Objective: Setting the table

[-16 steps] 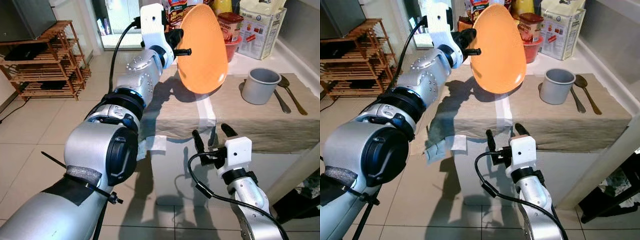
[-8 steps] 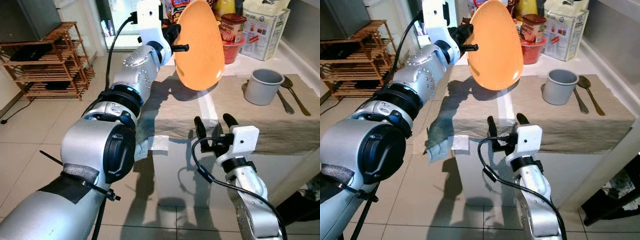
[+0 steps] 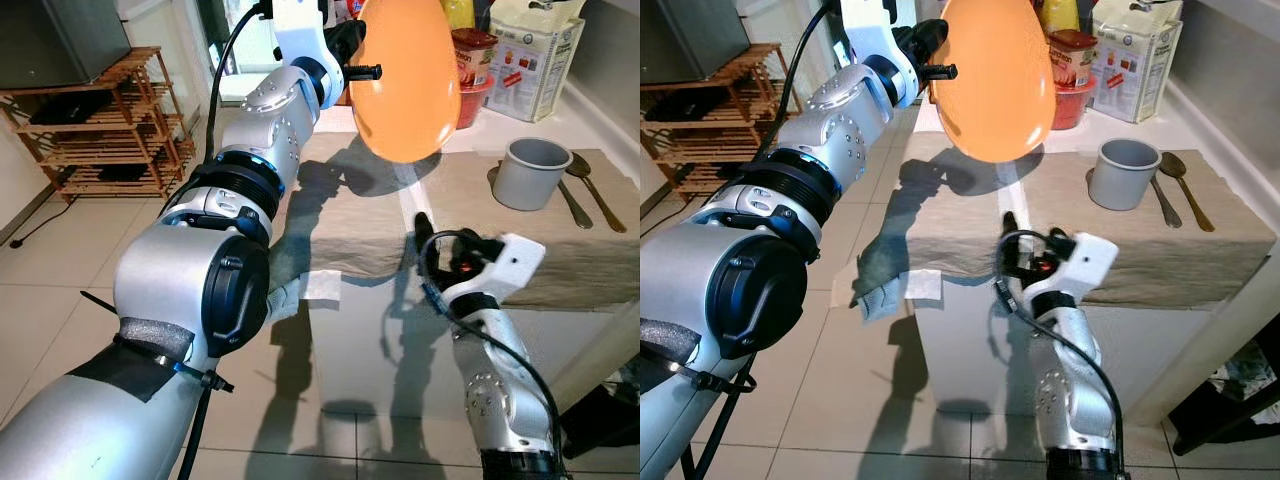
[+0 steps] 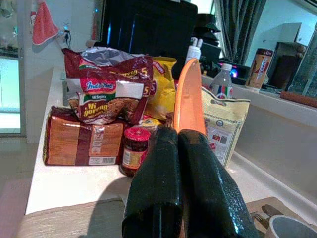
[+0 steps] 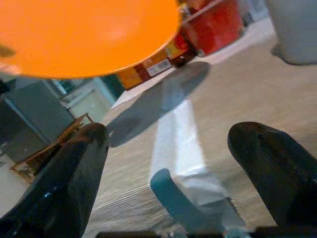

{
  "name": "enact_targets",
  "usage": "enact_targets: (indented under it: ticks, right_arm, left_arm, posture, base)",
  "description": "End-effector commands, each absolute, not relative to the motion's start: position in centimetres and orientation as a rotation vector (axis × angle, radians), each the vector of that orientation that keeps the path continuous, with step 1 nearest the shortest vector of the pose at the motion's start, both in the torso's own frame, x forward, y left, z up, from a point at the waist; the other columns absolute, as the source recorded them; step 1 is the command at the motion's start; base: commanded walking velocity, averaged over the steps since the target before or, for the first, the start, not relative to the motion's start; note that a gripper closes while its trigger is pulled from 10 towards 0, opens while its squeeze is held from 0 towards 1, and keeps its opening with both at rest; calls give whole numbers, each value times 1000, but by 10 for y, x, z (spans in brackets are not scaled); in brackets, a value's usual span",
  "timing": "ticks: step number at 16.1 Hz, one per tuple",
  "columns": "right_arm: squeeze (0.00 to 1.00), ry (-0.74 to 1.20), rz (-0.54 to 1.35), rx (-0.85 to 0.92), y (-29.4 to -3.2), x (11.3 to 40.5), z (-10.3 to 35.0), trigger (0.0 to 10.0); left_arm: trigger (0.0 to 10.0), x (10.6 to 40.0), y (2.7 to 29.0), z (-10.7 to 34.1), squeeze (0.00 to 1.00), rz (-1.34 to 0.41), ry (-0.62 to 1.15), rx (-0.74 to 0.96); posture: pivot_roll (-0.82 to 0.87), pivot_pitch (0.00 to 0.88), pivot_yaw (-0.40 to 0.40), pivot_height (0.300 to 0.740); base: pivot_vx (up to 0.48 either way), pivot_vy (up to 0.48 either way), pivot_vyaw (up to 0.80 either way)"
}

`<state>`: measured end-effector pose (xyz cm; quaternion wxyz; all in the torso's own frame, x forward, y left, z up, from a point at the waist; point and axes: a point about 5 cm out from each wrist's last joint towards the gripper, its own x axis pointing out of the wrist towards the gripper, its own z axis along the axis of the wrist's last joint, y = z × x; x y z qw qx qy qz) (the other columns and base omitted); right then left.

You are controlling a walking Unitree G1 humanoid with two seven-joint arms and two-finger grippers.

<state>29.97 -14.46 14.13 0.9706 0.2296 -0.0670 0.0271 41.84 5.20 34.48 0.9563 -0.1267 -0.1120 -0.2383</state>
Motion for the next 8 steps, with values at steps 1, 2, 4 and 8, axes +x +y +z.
enact_targets:
  ticks: [1,2,4,8]
  right_arm:
    - [0,-130,55,507,-143,303,143,10000]
    - [0,-150,65,540,-141,308,149,10000]
    - [0,-194,87,582,-138,314,158,10000]
    - [0,-194,87,582,-138,314,158,10000]
  left_arm:
    - [0,413,53,378,0,-502,-335,-254]
    - [0,412,52,381,0,-515,-344,-255]
    - [0,411,49,382,0,-529,-346,-259]
    - [0,411,49,382,0,-529,-346,-259]
  posture:
    - [-95,0,106,740]
    - [-94,0,107,740]
    - [-90,0,106,740]
    - [-90,0,106,740]
  base:
    - [0,0,0]
    - [0,0,0]
    - [0,0,0]
    - [0,0,0]
